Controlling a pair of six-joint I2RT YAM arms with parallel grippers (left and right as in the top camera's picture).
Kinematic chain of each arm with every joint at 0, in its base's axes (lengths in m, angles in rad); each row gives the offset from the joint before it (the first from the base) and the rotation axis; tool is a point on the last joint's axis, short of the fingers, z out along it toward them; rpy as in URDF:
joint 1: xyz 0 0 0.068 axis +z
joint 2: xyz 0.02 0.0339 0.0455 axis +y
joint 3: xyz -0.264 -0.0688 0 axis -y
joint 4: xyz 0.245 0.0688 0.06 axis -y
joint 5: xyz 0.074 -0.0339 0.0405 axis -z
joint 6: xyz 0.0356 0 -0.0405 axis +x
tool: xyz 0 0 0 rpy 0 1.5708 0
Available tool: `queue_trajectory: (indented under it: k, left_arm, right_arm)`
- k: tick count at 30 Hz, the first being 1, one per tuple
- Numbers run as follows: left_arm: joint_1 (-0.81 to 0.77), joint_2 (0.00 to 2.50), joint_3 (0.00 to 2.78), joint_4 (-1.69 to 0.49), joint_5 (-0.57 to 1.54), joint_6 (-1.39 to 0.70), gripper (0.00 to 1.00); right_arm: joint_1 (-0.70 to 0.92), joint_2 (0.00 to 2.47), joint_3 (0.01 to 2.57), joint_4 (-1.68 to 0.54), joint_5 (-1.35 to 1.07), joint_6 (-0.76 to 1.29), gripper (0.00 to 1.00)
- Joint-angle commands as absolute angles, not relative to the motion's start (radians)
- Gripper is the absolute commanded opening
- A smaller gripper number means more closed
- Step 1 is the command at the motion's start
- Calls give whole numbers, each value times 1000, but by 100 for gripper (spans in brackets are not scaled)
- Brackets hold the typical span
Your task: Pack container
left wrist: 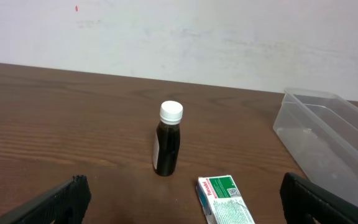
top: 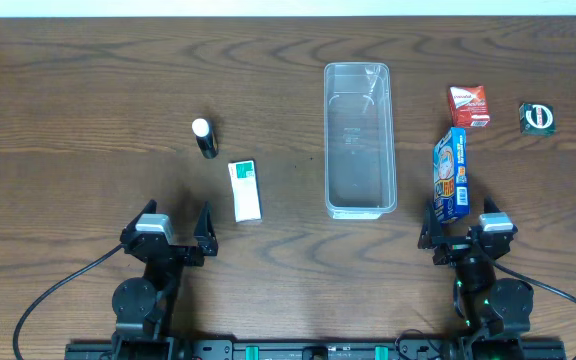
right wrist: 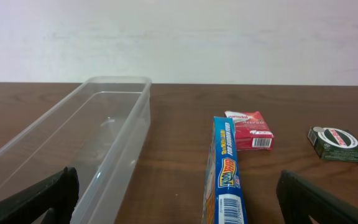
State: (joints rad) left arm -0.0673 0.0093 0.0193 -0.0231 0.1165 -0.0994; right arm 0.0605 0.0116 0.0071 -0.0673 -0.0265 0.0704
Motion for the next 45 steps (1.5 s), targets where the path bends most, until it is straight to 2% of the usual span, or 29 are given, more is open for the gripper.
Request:
queue_trajectory:
  k: [1, 26, 35, 41, 45]
  left_arm:
    - [-70, 4, 4, -60, 128, -83, 98]
    - [-70, 4, 4, -60, 128, -83, 98]
    - [-70, 4, 4, -60, 128, -83, 98]
    - [-70, 4, 4, -60, 128, -83, 98]
    - [-70, 4, 4, -60, 128, -83, 98]
  right_arm:
    - [70, 6, 5, -72, -34, 58, 99]
    - [71, 6, 5, -62, -43, 65, 99]
    - [71, 6, 6, -14, -345, 399, 99]
    - [70, 6, 17, 224, -575, 403, 99]
    - [70, 9, 98, 213, -576, 359, 99]
